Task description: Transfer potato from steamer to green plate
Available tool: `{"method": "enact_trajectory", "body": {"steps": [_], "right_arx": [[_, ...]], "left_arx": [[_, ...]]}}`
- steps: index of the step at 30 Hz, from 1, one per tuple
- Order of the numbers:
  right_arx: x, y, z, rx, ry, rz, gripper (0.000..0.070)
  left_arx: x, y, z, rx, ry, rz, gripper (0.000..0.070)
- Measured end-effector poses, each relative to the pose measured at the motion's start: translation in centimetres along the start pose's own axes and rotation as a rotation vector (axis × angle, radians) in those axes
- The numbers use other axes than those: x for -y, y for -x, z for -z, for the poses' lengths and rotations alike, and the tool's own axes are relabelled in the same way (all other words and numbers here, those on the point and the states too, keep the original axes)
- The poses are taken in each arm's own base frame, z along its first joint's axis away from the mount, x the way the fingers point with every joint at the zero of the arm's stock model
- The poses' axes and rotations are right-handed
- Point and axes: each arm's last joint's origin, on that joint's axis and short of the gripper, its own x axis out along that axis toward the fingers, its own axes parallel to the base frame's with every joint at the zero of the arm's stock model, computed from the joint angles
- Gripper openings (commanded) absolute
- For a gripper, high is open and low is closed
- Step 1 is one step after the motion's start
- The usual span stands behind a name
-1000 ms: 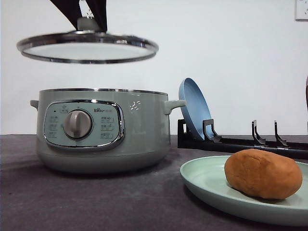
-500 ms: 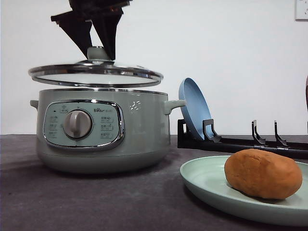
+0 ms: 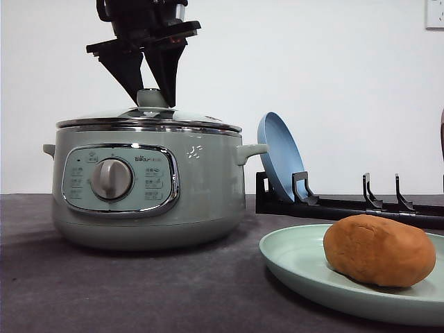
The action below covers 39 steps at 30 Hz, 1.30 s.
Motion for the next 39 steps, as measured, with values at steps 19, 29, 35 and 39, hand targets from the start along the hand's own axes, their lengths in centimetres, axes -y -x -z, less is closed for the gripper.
{"method": "enact_trajectory", "body": {"steps": [19,29,35,39], "right_arx": [[0.01,0.00,0.02,-0.002,0.000,0.000,0.0551],[0.01,0.00,0.02,-0.002,-0.001,0.001,0.0551],[0.01,0.00,0.02,-0.002,-0.001,0.001,0.0551],[0.01,0.00,0.02,-0.002,-0.001,0.001,0.0551]], "left_arx": [[0.01,-0.52,-0.11,-0.005,0.000,0.000,0.0010],[0.01,-0.47,-0.05,-0.013,0.000,0.000,0.0027],[0.01,-0.47,-0.05,-0.014,0.000,0.000,0.0082],[0.01,-0.49,-0.06,-0.013,0.001,0.000,0.0299]]}}
